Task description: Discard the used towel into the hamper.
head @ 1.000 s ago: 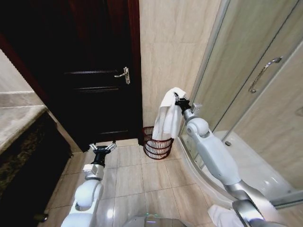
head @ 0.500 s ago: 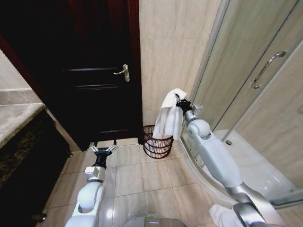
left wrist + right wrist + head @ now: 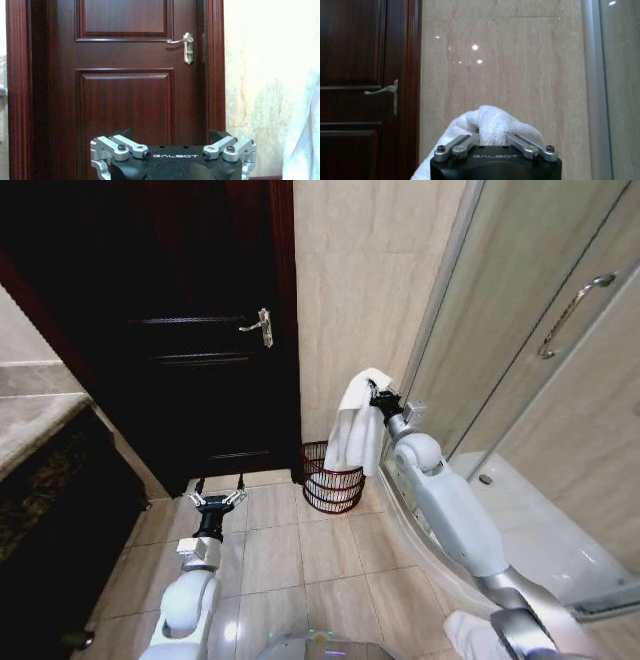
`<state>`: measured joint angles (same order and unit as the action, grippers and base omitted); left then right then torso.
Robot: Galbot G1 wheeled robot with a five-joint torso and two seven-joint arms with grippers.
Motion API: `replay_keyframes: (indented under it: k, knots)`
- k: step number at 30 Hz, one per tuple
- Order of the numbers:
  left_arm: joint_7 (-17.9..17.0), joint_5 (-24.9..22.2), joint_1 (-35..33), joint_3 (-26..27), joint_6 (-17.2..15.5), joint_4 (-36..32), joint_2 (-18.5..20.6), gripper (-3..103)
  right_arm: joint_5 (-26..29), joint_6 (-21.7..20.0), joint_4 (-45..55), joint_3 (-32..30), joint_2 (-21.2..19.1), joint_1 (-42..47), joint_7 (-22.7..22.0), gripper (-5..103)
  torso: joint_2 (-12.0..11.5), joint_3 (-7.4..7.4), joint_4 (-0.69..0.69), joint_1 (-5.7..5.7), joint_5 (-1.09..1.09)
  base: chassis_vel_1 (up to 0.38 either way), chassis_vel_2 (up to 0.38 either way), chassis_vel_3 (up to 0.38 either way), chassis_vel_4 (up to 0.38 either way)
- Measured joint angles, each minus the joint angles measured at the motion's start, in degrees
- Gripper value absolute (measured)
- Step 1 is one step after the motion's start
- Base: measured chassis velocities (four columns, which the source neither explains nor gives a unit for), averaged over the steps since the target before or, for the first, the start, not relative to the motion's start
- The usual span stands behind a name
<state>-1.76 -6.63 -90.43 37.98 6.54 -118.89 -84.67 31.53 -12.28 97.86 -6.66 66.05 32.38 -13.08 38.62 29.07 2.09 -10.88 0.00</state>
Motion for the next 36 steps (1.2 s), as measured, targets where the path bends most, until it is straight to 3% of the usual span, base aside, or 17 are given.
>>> replay_keyframes:
  k: [22,36]
  knots:
    - [0.2,-0.7,-1.4,0.7,1.5,0.3,-1.6,100,-0.7,-0.1,1.0,0.3,0.1,1.9,-0.4,7,-5.4,-3.18,0.00,2.23,0.00,0.000,0.000,0.000,0.000]
    - [0.3,-0.3,-1.4,-1.4,2.8,2.4,-1.1,100,-2.3,2.7,1.5,-1.5,0.7,5.4,2.1,7,-8.7,-5.09,0.00,3.60,0.00,0.000,0.000,0.000,0.000]
